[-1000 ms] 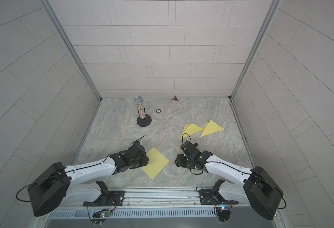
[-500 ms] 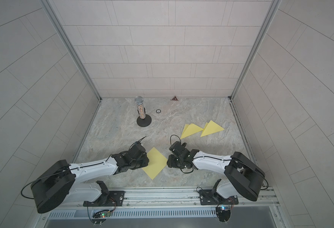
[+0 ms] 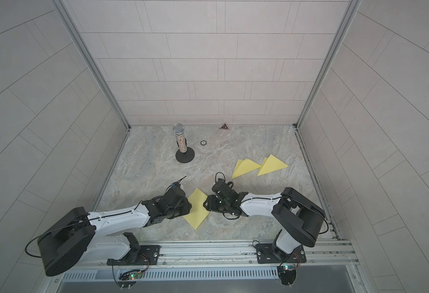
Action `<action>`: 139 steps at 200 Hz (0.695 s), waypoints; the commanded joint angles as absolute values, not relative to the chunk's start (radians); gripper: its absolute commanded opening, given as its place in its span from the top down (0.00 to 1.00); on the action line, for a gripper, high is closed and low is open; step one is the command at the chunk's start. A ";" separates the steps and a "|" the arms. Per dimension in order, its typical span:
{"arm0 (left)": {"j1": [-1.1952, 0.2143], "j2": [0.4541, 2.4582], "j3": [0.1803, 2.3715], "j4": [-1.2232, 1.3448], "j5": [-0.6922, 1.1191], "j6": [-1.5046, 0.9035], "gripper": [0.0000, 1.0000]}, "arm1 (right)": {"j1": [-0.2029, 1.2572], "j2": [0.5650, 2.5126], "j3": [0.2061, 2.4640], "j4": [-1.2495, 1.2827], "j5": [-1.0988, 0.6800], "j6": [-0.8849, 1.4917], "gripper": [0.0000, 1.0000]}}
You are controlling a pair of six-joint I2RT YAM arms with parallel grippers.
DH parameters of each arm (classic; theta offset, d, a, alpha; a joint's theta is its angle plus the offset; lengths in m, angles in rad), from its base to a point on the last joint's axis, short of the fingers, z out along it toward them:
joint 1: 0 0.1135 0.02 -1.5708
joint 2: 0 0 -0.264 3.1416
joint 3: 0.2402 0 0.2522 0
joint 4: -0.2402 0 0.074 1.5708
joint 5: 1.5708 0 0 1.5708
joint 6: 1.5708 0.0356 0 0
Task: Fold the square paper diagonally
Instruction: Fold the paper at the center of the board.
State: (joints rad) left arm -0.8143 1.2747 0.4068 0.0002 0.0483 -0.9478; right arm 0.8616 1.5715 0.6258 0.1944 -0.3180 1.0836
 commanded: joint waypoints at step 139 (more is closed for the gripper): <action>-0.813 1.258 0.322 -0.042 -0.004 -0.995 0.77 | 0.960 1.577 0.359 0.928 -0.156 1.211 0.39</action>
